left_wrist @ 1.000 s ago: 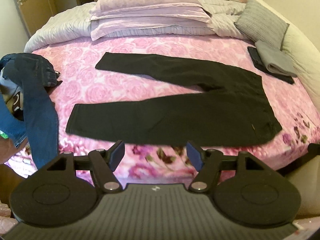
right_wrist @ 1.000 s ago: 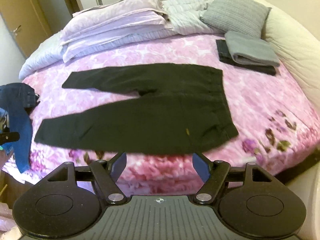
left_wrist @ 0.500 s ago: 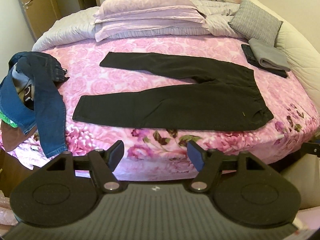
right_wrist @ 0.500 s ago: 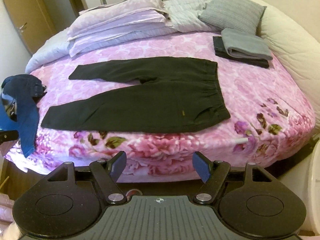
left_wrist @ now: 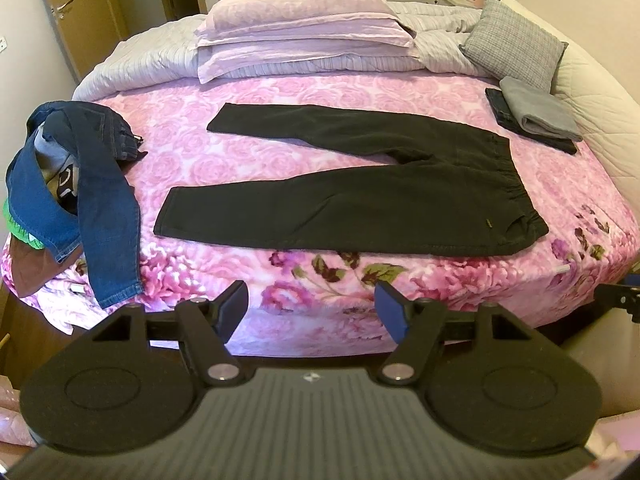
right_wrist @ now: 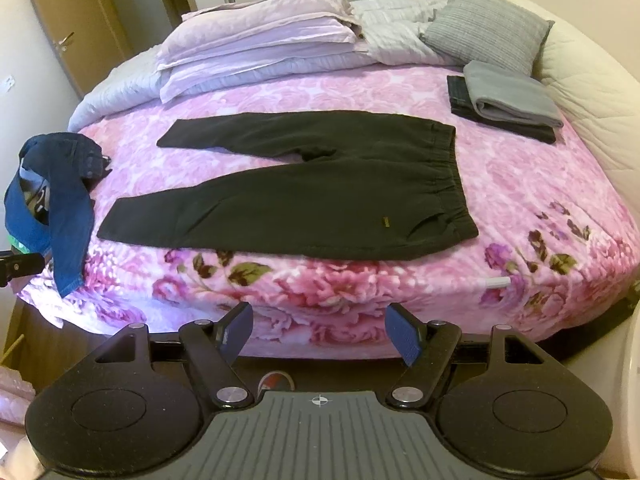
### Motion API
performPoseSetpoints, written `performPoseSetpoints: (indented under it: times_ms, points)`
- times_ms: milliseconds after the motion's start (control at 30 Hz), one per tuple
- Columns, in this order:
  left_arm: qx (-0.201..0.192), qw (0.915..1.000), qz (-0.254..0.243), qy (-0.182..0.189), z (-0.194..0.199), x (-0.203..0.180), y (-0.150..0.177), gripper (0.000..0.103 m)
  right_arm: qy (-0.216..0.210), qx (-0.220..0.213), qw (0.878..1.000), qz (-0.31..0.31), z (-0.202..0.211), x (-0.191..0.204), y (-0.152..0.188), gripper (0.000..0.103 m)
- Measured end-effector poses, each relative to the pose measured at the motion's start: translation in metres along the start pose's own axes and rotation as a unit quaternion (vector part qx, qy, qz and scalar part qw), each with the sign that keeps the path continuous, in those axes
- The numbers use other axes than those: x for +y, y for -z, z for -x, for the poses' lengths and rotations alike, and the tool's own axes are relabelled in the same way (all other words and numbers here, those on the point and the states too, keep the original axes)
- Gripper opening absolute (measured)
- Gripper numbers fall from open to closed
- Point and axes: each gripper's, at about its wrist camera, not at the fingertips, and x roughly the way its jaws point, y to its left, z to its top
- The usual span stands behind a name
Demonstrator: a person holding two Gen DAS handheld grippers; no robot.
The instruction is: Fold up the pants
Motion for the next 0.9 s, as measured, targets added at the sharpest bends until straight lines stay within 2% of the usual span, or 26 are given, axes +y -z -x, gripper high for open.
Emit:
performPoseSetpoints:
  times_ms: [900]
  points:
    - [-0.004, 0.9999, 0.007, -0.007, 0.0073, 0.0008, 0.0016, 0.067, -0.008, -0.001, 1.0, 0.017, -0.002, -0.0012, -0.0037, 0.07]
